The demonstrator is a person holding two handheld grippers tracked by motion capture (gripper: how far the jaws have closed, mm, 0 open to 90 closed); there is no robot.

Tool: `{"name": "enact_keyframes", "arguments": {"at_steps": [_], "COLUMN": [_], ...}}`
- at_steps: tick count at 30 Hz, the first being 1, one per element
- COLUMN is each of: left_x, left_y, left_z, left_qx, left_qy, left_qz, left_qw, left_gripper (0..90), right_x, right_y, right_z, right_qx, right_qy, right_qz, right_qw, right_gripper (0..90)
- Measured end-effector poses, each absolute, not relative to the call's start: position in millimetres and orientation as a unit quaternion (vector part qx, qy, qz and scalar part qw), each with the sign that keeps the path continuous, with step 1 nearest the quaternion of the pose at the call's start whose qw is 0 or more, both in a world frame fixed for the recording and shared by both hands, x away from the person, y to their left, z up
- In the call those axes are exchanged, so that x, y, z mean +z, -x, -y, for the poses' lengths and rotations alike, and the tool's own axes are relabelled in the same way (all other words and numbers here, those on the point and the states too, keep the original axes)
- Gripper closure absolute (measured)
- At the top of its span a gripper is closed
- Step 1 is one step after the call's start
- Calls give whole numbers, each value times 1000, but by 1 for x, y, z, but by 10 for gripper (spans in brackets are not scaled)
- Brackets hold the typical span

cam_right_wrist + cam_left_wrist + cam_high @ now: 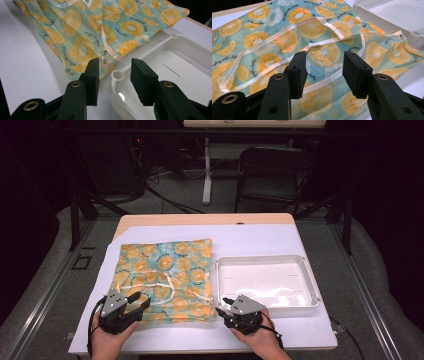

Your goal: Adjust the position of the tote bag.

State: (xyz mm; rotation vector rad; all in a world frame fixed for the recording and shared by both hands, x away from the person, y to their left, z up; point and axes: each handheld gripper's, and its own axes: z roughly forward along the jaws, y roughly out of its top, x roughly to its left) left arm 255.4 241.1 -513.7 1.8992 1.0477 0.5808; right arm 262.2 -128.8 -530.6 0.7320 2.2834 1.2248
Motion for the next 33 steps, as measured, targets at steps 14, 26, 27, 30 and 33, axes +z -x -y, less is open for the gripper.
{"name": "enact_keyframes", "arguments": {"at_steps": [14,26,27,30,33], "left_x": [-515,-516,-516,-516,-516], "left_y": [-246,-242,-241,-239,-238], "left_z": [-249,-250,-251,-252,-253], "left_qx": [242,247,247,249,250], "left_qy": [-757,-758,-759,-758,-756], "left_qz": [-429,-433,-433,-435,-437], "left_qw": [428,420,418,418,418], "left_gripper": [550,539,539,539,537], "right_x": [-531,-533,-533,-534,-536], "right_y": [-263,-263,-263,-263,-263], "right_z": [112,101,100,96,93], "right_qx": [448,438,436,433,428], "right_qy": [-234,-207,-205,-199,-192], "right_qz": [-840,-852,-854,-857,-861], "right_qw": [198,197,197,195,195], "right_gripper": [618,630,631,626,607]}}
